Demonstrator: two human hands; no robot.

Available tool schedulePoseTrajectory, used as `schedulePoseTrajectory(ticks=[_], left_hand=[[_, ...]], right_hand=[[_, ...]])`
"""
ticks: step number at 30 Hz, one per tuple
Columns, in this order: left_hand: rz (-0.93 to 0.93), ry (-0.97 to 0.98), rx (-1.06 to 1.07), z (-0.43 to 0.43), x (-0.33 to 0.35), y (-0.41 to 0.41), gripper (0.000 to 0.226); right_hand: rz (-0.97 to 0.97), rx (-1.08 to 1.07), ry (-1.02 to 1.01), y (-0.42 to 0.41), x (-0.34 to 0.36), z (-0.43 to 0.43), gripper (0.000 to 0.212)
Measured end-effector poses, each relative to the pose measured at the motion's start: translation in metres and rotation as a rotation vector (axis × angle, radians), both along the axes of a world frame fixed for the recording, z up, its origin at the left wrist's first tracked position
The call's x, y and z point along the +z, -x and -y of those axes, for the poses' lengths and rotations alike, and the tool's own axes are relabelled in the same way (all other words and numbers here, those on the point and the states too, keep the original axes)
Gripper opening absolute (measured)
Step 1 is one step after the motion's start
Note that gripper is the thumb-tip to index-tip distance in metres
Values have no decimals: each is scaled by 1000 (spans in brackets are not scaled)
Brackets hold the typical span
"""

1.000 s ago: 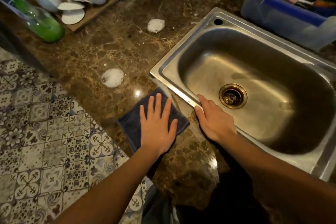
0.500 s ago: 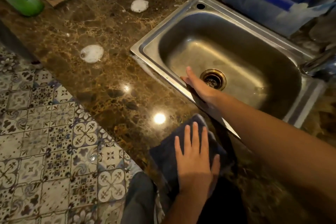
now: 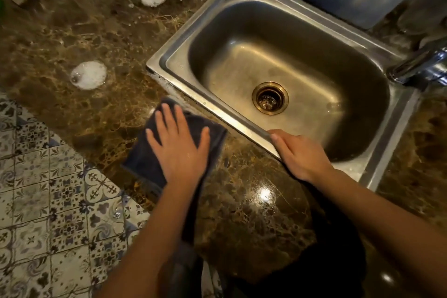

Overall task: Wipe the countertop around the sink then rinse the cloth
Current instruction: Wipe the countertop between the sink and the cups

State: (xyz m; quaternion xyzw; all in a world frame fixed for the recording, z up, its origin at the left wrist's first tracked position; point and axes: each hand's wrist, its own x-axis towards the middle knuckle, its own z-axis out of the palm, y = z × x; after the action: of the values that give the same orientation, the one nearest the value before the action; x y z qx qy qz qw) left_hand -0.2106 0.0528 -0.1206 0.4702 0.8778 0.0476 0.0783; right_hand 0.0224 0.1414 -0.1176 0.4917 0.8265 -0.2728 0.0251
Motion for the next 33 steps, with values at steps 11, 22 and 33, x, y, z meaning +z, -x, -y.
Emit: schedulePoseTrajectory(ticks=[11, 22, 33], left_hand=[[-27, -19, -66, -52, 0, 70, 74], [-3, 70, -426, 28, 15, -64, 78], [192, 134, -839, 111, 19, -188, 81]], right_hand=[[77, -10, -155, 2, 1, 2, 62], [-38, -85, -134, 2, 10, 2, 65], [-69, 94, -5, -1, 13, 2, 71]])
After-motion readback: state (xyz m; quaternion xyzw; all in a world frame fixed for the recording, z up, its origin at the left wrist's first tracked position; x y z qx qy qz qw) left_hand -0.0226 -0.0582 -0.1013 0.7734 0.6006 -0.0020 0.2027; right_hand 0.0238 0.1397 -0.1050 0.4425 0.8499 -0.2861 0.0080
